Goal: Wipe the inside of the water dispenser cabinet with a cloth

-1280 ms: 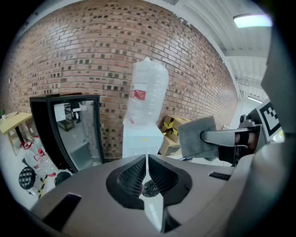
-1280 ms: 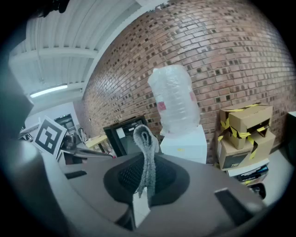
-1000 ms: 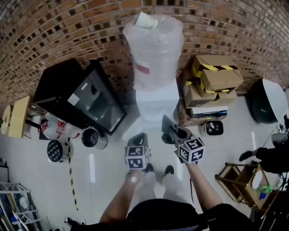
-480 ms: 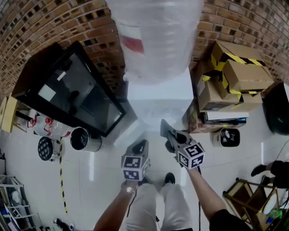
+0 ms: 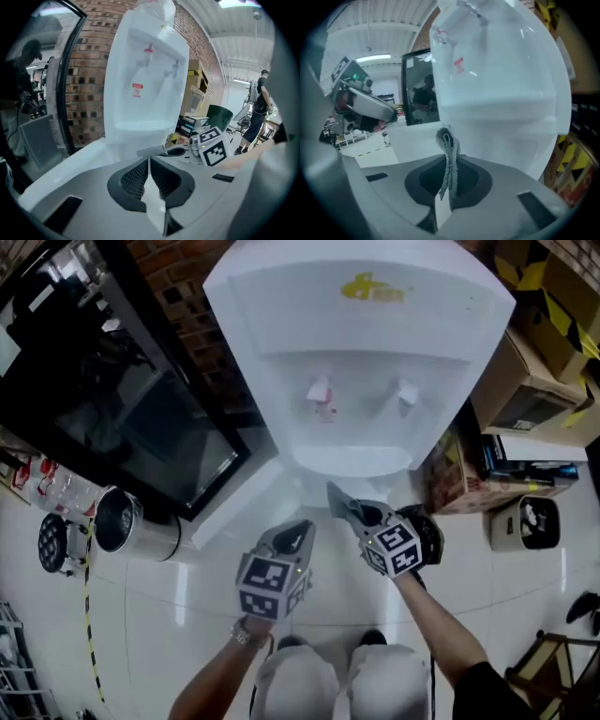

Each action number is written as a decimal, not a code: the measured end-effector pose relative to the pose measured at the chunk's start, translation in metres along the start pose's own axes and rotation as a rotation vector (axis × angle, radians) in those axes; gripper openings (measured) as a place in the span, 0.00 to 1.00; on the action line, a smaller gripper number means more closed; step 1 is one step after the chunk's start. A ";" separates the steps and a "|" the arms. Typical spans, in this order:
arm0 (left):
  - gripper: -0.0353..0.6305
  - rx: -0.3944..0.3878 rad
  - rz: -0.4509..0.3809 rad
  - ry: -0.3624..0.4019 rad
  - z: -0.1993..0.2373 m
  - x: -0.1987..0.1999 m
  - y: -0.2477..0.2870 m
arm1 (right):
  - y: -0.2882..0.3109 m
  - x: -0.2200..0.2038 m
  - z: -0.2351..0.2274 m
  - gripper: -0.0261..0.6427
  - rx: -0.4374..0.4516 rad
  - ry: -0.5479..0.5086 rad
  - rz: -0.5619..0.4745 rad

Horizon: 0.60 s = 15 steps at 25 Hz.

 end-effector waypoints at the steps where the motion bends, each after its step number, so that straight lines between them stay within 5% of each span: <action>1: 0.09 -0.003 -0.006 0.002 0.007 -0.013 0.007 | 0.019 -0.013 -0.010 0.07 -0.040 0.014 -0.011; 6: 0.09 0.016 -0.034 0.015 0.032 -0.066 0.032 | 0.085 -0.036 -0.046 0.07 -0.180 -0.012 -0.097; 15: 0.09 0.054 -0.008 -0.087 0.035 -0.090 0.042 | 0.127 0.013 -0.057 0.07 -0.208 -0.059 -0.216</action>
Point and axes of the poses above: the fingertips, and each gripper's own axes: y forward along the fingers, z to its left, x out of its top, the point moved 6 cm from there along -y, backward along the fingers, and after that the axes turned 8 degrees about -x, right-handed, at the moved point
